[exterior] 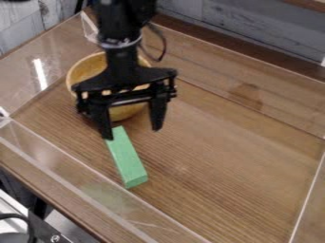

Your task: Put the green block in the brown bowl

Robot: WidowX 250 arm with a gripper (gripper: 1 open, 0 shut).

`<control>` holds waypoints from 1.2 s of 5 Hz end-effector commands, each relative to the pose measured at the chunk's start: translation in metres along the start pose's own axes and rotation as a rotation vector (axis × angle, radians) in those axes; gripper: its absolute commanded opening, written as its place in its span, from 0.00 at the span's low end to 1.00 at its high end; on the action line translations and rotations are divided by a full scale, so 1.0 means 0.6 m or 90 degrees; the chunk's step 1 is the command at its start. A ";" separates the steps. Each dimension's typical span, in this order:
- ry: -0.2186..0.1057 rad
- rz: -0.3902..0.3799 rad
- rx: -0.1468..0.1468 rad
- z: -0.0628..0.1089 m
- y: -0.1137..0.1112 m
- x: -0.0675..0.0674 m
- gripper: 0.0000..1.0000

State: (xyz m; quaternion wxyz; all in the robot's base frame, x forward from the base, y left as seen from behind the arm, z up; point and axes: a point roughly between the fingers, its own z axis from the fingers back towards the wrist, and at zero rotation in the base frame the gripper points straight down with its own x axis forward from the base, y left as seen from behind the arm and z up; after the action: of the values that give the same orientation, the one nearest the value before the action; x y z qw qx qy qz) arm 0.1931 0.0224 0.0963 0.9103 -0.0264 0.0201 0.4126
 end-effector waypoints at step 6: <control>-0.039 0.165 -0.058 -0.080 0.009 0.016 1.00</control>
State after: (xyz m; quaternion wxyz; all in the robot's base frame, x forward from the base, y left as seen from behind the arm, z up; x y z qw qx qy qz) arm 0.1903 0.0275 0.0429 0.8496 -0.0475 -0.0100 0.5251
